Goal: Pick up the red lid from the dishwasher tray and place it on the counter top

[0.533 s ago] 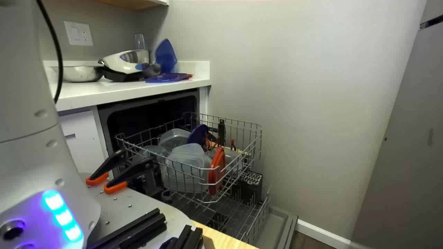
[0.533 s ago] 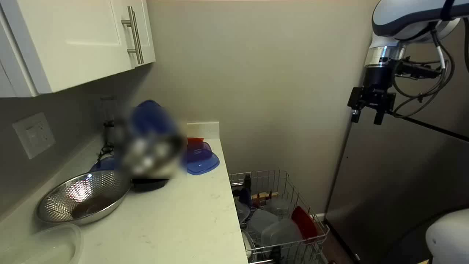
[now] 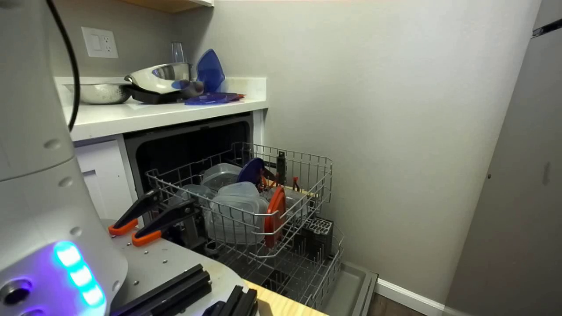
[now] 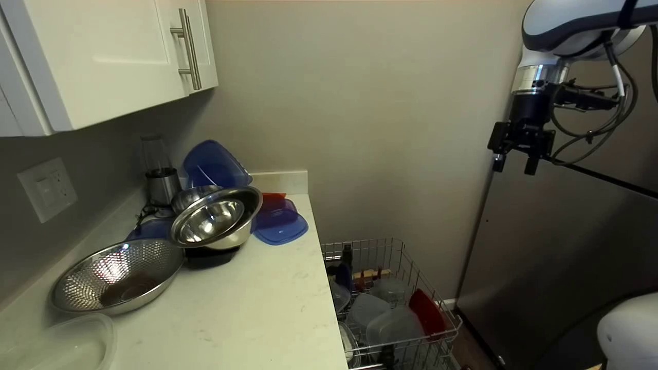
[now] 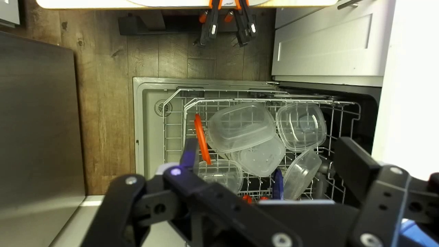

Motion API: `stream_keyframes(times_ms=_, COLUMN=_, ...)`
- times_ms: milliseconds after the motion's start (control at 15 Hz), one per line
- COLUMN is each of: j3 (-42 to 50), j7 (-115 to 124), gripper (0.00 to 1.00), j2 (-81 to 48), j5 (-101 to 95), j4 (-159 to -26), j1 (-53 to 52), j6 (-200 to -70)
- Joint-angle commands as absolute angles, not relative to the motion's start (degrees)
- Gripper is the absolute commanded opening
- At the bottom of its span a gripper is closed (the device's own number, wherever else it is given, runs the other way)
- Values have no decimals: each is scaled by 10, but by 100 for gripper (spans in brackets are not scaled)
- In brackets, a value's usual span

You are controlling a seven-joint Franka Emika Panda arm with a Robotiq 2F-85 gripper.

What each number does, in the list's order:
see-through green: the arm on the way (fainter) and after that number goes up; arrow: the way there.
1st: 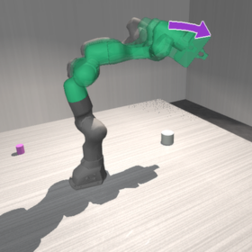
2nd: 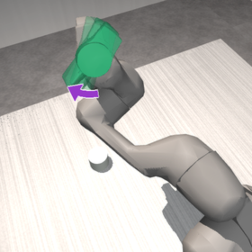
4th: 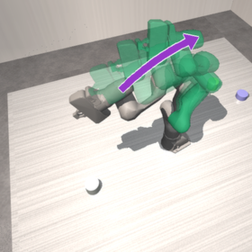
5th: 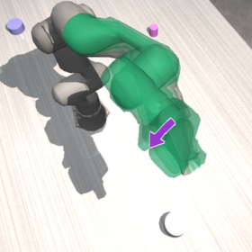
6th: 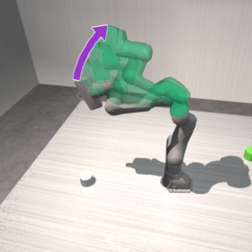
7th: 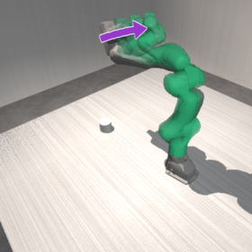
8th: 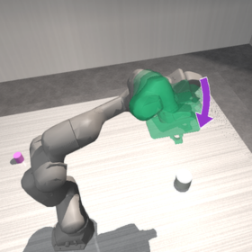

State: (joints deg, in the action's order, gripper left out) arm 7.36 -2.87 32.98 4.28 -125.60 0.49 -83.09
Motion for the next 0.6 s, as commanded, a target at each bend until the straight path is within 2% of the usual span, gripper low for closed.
stream_keyframes(times_ms=0, j3=67, j7=-41, gripper=100, j2=307, j5=41, j4=-1250, j1=17, j6=-840)
stream_keyframes(times_ms=533, j3=77, j7=-68, gripper=100, j2=177, j5=34, j4=-1236, j1=17, j6=-906)
